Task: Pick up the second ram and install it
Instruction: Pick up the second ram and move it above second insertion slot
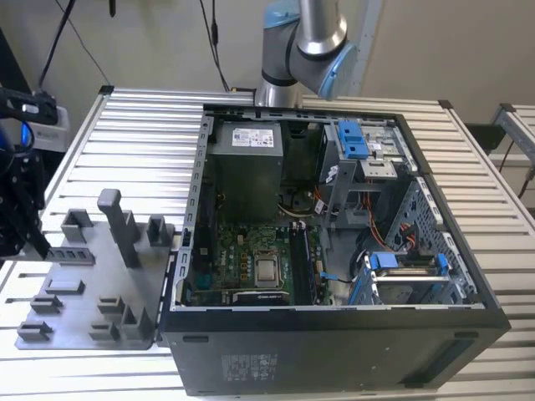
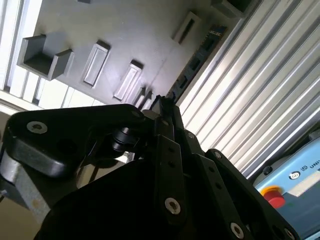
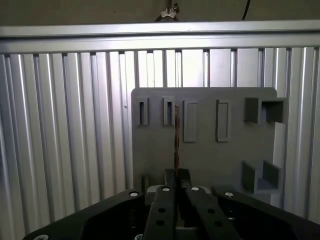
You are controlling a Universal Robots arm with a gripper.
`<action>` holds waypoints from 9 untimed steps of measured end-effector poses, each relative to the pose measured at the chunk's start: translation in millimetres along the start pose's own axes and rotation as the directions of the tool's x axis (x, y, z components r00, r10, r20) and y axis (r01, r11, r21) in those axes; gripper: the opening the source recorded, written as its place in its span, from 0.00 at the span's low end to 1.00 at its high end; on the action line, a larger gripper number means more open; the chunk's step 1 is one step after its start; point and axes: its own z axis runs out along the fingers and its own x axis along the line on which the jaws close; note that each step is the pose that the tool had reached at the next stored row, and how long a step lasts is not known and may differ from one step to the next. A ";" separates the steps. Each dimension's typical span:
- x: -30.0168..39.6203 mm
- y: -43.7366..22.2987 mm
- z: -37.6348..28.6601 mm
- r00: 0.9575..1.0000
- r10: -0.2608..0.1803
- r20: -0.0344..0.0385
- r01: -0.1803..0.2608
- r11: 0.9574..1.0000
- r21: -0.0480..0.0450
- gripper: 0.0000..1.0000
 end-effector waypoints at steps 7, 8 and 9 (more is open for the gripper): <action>-0.3 -0.2 -11.3 1.000 0.000 0.000 0.000 1.000 0.000 0.14; -0.3 -0.2 -12.9 1.000 0.000 0.000 0.000 1.000 0.000 0.14; -0.3 -0.2 -14.7 1.000 0.000 0.000 0.000 1.000 0.000 0.14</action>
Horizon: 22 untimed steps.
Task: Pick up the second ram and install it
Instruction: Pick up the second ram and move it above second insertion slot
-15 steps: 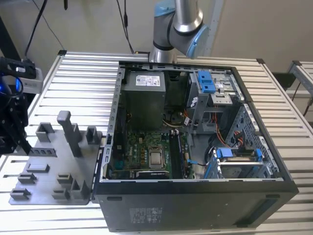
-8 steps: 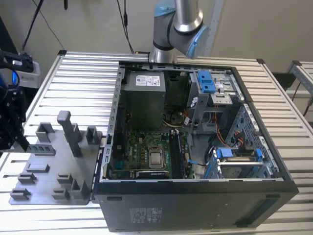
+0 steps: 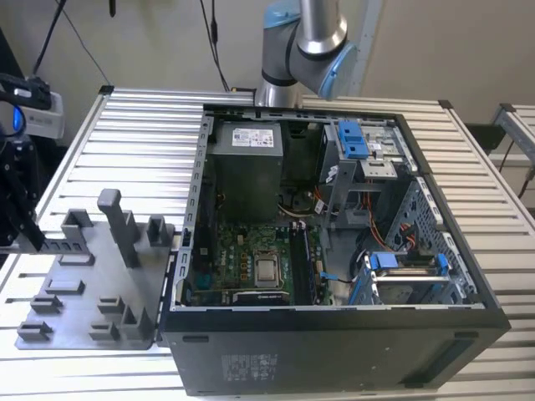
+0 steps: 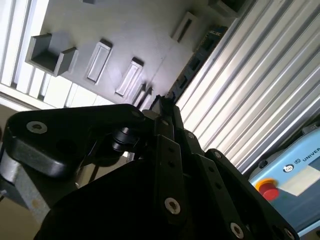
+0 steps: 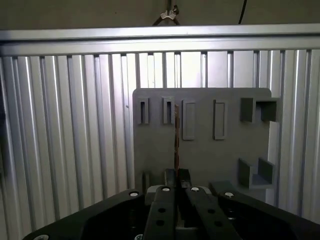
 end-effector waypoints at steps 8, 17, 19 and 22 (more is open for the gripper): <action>-0.4 -0.2 -15.6 1.000 0.000 0.000 0.000 1.000 0.000 0.14; -0.9 -0.5 -39.5 1.000 0.000 0.000 0.000 1.000 0.000 0.14; -1.0 -0.6 -45.3 1.000 0.000 0.000 0.000 1.000 0.000 0.14; -1.2 -0.8 -54.2 1.000 0.000 0.000 0.000 1.000 0.000 0.14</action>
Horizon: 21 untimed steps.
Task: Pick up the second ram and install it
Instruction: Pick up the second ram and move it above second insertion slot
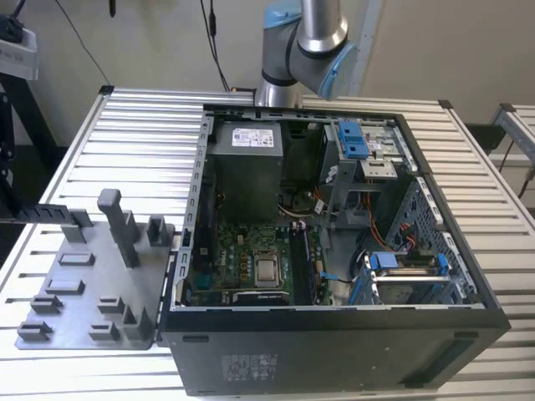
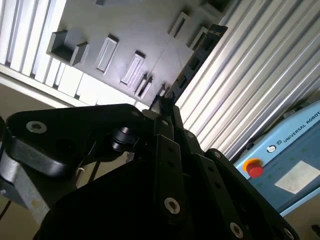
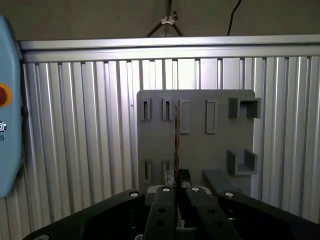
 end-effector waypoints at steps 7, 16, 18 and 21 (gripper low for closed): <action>-0.3 -0.2 -13.9 1.000 0.000 0.000 0.000 1.000 0.000 0.14; -0.4 -0.3 -19.2 1.000 0.000 0.000 0.000 1.000 0.000 0.14; -0.4 -0.3 -19.4 1.000 0.000 0.000 0.000 1.000 0.000 0.14; -0.5 -0.5 -19.5 1.000 0.000 0.000 0.000 1.000 0.000 0.14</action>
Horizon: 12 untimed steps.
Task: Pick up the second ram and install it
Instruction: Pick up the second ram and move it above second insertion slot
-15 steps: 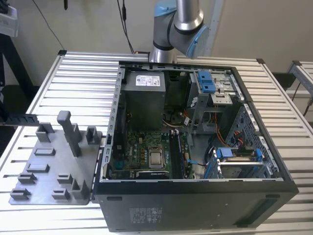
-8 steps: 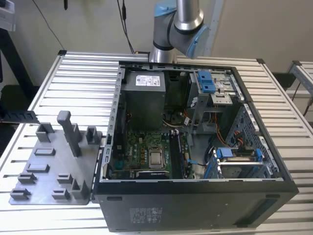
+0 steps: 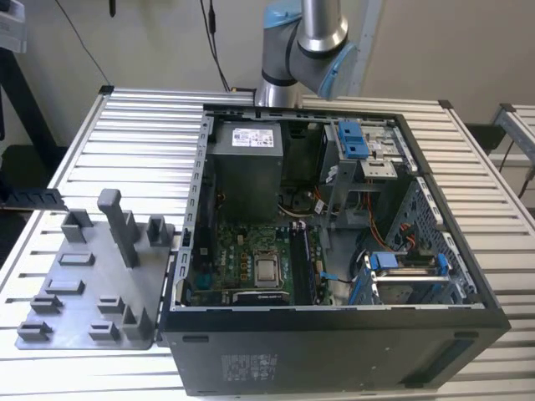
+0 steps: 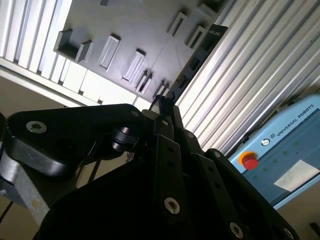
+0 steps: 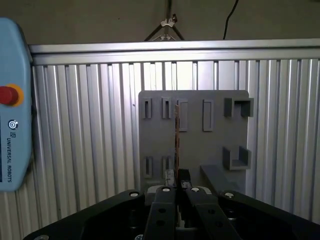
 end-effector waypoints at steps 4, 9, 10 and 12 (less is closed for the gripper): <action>-0.2 -4.5 0.1 1.000 0.000 0.000 0.000 1.000 0.000 0.14; -0.7 -14.9 0.4 1.000 0.000 0.000 0.000 1.000 0.000 0.14; -0.7 -17.2 0.4 1.000 0.000 0.000 0.000 1.000 0.000 0.14; -1.0 -22.0 0.4 1.000 0.000 0.000 0.000 1.000 0.000 0.14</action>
